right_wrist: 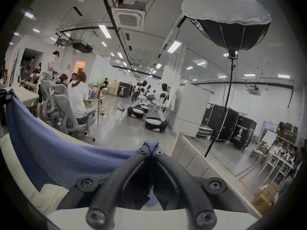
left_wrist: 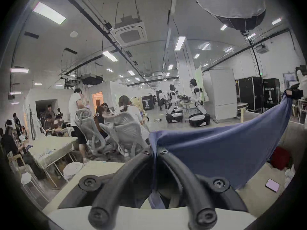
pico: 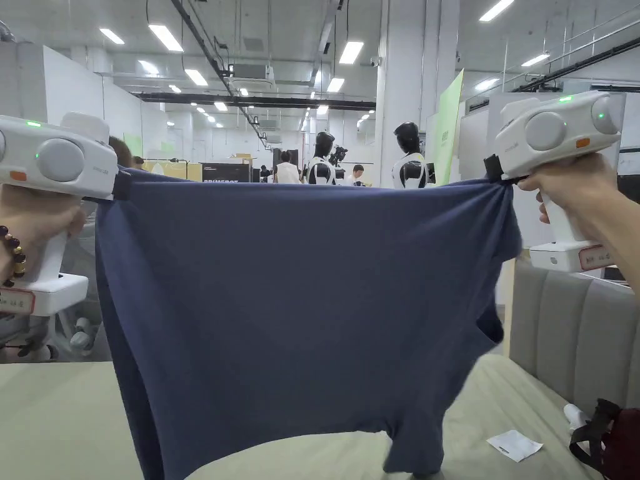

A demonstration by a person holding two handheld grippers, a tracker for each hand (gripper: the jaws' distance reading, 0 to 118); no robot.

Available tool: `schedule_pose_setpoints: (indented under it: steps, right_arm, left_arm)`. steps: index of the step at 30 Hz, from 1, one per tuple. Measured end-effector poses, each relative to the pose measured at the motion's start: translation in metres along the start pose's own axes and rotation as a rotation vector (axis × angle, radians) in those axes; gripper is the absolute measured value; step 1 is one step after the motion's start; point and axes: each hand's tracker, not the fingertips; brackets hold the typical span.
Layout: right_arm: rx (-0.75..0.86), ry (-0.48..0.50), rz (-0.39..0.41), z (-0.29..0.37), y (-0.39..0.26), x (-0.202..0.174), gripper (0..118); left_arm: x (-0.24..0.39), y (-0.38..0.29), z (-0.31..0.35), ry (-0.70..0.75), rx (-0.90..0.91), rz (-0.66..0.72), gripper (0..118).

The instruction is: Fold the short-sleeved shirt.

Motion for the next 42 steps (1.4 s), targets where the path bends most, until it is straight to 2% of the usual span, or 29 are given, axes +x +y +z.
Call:
schedule_pose_setpoints:
  steps: [4, 8, 12, 16, 20, 25, 27, 34, 36, 38, 42]
  right_arm:
    - [-0.021, 0.023, -0.053, -0.012, -0.019, -0.007, 1]
    - [-0.059, 0.034, -0.053, -0.026, -0.060, -0.023, 1]
    - [-0.152, 0.091, -0.063, -0.044, -0.105, -0.034, 1]
    - [-0.138, 0.103, -0.082, -0.030, -0.122, -0.032, 1]
    - [-0.075, 0.131, -0.096, 0.022, -0.143, -0.021, 1]
    - [-0.062, 0.156, -0.087, 0.101, -0.211, -0.016, 1]
    - [-0.105, 0.172, -0.064, 0.129, -0.248, -0.019, 1]
    - [-0.253, 0.183, -0.070, 0.213, -0.381, -0.044, 1]
    - [-0.317, 0.193, -0.075, 0.231, -0.415, -0.052, 1]
    - [-0.373, 0.198, -0.059, 0.246, -0.442, -0.062, 1]
    - [-0.498, 0.188, 0.012, 0.252, -0.489, -0.080, 1]
  left_arm:
    - [0.003, -0.020, -0.006, 0.008, -0.016, -0.002, 1]
    - [0.009, -0.064, -0.016, 0.001, -0.057, 0.000, 1]
    - [0.013, -0.114, -0.028, -0.017, -0.150, 0.027, 1]
    - [0.010, -0.131, -0.017, -0.041, -0.157, 0.042, 1]
    - [0.000, -0.141, 0.028, -0.092, -0.091, 0.116, 1]
    - [-0.008, -0.193, 0.112, -0.162, -0.094, 0.126, 1]
    - [-0.006, -0.227, 0.147, -0.170, -0.116, 0.088, 1]
    - [0.012, -0.351, 0.256, -0.167, -0.255, 0.023, 1]
    - [0.015, -0.384, 0.279, -0.178, -0.325, 0.054, 1]
    - [0.020, -0.411, 0.295, -0.173, -0.372, 0.090, 1]
    - [0.031, -0.457, 0.311, -0.158, -0.469, 0.076, 1]
